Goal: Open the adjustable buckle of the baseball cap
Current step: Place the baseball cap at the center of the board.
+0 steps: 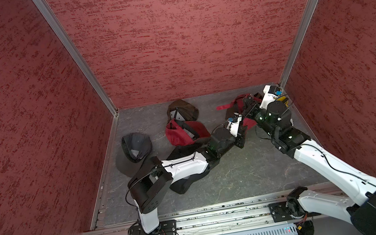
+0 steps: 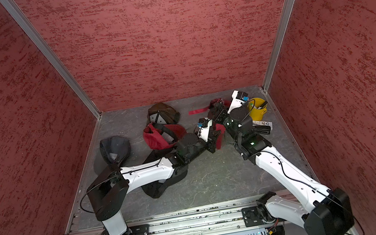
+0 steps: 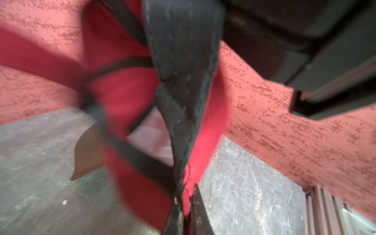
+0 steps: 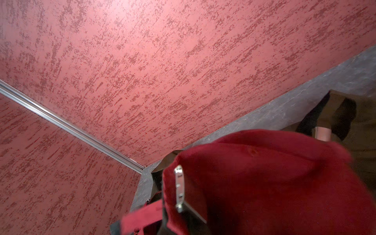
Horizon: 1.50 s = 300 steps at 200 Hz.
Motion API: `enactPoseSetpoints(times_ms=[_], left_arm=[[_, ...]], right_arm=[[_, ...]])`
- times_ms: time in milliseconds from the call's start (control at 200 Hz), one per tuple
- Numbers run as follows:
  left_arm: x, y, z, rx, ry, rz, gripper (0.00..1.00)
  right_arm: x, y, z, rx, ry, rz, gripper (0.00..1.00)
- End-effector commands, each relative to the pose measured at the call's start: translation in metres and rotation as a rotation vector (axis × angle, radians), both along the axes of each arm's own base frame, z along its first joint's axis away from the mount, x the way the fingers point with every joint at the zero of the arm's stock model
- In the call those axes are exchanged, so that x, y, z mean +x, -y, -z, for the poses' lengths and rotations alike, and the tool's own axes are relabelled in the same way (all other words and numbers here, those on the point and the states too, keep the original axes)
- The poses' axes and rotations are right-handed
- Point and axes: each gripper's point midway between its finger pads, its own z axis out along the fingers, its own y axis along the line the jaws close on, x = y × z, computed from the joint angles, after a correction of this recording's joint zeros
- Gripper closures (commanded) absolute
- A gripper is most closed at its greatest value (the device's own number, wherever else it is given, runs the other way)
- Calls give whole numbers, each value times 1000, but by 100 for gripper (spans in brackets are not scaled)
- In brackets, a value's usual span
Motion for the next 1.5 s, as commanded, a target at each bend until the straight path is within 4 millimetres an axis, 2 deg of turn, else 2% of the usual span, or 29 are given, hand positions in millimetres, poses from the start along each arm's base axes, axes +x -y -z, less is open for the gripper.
enactPoseSetpoints(times_ms=[0,65,170,311,361,501,611,646,852,1042,1242,1398,1498], left_arm=[[-6,-7,-12,-20,-10,30,100],[-8,-9,-14,-30,-32,46,100],[-14,-13,-16,-61,-98,98,100],[-19,-14,-27,-132,-181,165,100],[-22,-13,-22,-122,-224,181,100],[-27,-8,-24,-158,-301,213,100],[-29,-6,-24,-212,-361,224,100],[-31,-5,-29,-239,-363,231,100],[-42,11,-26,-317,-432,266,100],[-50,32,-12,-435,-543,317,100],[-61,57,17,-454,-629,332,100],[-60,71,58,-521,-757,302,100],[-58,69,80,-529,-801,259,100]], right_arm=[[-2,-6,-19,5,76,-28,100],[-4,-5,-21,-17,89,-31,98],[-9,-1,-25,-68,114,-25,80],[-18,11,-33,-147,149,15,68],[-23,14,-38,-181,170,20,62],[-36,9,-48,-299,237,-41,44],[-43,13,-50,-374,238,-38,40],[-47,18,-52,-396,238,-20,40],[-70,45,-60,-430,253,72,36],[-87,56,-54,-406,226,82,35],[-101,57,-45,-364,198,50,35],[-105,54,-37,-346,182,25,35],[-104,49,-33,-342,169,-3,35]])
